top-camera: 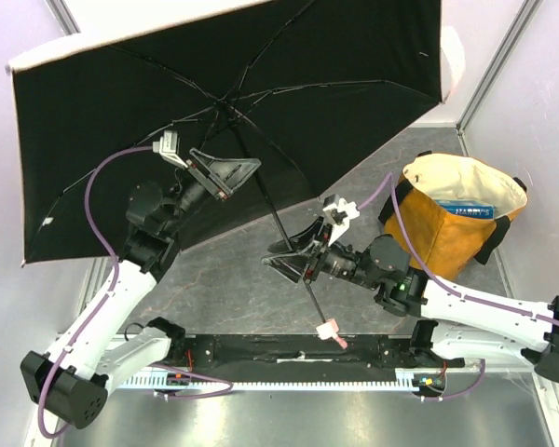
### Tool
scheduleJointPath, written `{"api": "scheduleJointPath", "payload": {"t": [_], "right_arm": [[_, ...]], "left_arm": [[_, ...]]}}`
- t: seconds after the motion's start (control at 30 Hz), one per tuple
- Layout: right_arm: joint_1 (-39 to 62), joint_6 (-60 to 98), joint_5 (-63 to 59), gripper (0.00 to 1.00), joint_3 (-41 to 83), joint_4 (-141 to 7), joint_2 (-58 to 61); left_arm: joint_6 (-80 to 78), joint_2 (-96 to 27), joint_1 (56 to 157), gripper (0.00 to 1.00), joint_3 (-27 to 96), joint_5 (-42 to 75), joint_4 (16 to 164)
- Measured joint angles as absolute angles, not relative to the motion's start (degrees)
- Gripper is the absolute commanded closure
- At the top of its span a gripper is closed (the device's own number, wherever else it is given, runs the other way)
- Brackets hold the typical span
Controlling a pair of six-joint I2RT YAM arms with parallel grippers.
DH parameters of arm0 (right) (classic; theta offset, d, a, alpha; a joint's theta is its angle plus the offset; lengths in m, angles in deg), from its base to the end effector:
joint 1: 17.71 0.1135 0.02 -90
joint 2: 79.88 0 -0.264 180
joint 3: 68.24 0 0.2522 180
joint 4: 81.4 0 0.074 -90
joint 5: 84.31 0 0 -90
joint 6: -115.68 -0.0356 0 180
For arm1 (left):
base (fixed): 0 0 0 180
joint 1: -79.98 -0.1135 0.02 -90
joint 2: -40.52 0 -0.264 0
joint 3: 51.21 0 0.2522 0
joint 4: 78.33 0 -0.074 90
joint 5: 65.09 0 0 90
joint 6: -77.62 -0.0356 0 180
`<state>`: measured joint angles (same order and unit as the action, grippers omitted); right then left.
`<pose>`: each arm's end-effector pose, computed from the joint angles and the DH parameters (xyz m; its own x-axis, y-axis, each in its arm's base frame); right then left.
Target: Put away the umbrella
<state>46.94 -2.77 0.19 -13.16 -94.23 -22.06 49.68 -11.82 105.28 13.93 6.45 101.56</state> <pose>0.0993 0.2175 0.3441 -0.3818 0.3016 -0.8736 -0.8622 0.2243 0.4543 0.1848 -0.0998 0.4020 -0.5118 -0.6850 -0.5186 0.4962 0.2570 -0.8293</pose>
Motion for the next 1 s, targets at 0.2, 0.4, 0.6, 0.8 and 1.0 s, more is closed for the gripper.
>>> {"api": "scheduleJointPath", "payload": {"t": [0.2, 0.4, 0.6, 0.8, 1.0], "right_arm": [[46.9, -5.2, -0.7, 1.0, -15.6, -98.0, -24.2], [46.9, -5.3, -0.2, 1.0, -16.8, -100.0, -24.1], [47.0, -3.2, 4.0, 1.0, -16.6, -99.0, -23.1], [49.0, 1.2, 10.3, 1.0, -14.8, -97.3, -19.8], [50.1, 3.5, 14.1, 0.86, -14.4, -95.1, -16.9]], "left_arm": [[58.3, -14.2, 103.8, 0.27, 11.5, 5.1, 111.2], [61.8, -14.3, 103.7, 0.38, 9.9, 6.8, 113.3], [58.7, -18.5, 104.7, 0.51, 14.0, 5.2, 106.8], [55.2, -18.3, 109.5, 0.7, 14.4, 5.3, 102.9], [53.8, -21.5, 110.3, 0.98, 14.4, 4.8, 103.1]]}}
